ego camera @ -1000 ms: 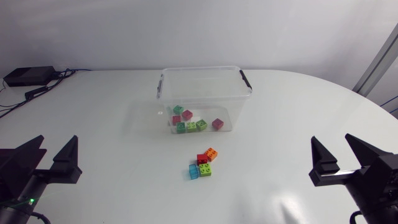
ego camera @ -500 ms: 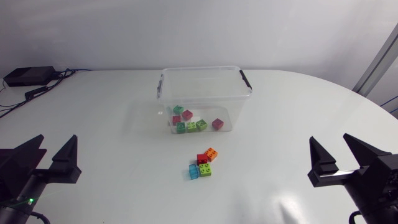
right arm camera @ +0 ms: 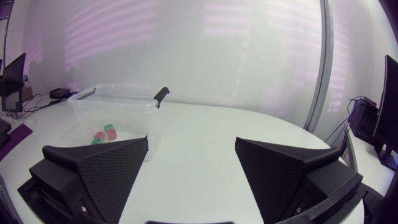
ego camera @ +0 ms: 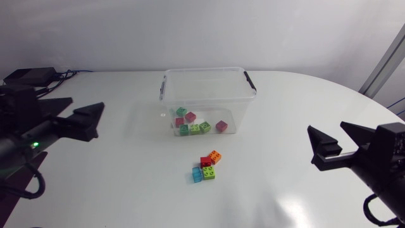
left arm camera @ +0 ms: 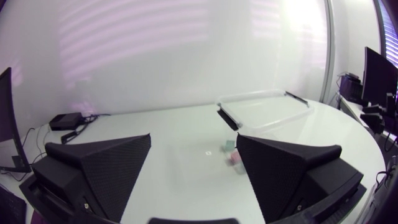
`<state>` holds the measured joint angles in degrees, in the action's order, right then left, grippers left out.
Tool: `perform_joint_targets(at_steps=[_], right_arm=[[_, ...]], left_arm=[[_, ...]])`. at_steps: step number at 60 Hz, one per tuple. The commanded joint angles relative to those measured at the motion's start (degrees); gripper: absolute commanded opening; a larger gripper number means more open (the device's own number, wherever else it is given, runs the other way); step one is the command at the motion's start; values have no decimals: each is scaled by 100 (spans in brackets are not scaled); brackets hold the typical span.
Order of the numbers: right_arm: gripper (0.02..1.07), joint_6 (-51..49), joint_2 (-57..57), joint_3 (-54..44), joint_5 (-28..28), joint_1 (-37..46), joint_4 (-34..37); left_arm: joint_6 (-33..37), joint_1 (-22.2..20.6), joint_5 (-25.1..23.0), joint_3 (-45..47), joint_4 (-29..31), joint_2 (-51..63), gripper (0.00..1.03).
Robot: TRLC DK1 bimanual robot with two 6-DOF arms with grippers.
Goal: Place the duplo bricks in the container
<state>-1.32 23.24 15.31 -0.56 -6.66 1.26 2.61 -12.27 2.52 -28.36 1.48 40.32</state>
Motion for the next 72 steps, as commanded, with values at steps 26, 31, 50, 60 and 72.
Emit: perform_joint_targets(at_steps=[26, 31, 50, 60, 72], right_arm=[[103, 642, 980, 148, -436, -354, 226], [103, 651, 1051, 121, -577, -354, 261], [103, 686, 1508, -98, -788, -363, -161], [103, 660, 1745, -151, -867, -363, -363], [103, 660, 1973, -142, -876, -433, -539]], left_arm=[[2613, -1401, -938, -1726, 1320, 4415, 88], [2850, -1550, -1386, -1813, 1364, 4635, 88], [3298, -1981, -1861, -2147, 1259, 5663, 88], [3307, -2033, -1949, -2376, 1250, 5926, 88], [3281, -2209, -2045, -2648, 1250, 6269, 88]])
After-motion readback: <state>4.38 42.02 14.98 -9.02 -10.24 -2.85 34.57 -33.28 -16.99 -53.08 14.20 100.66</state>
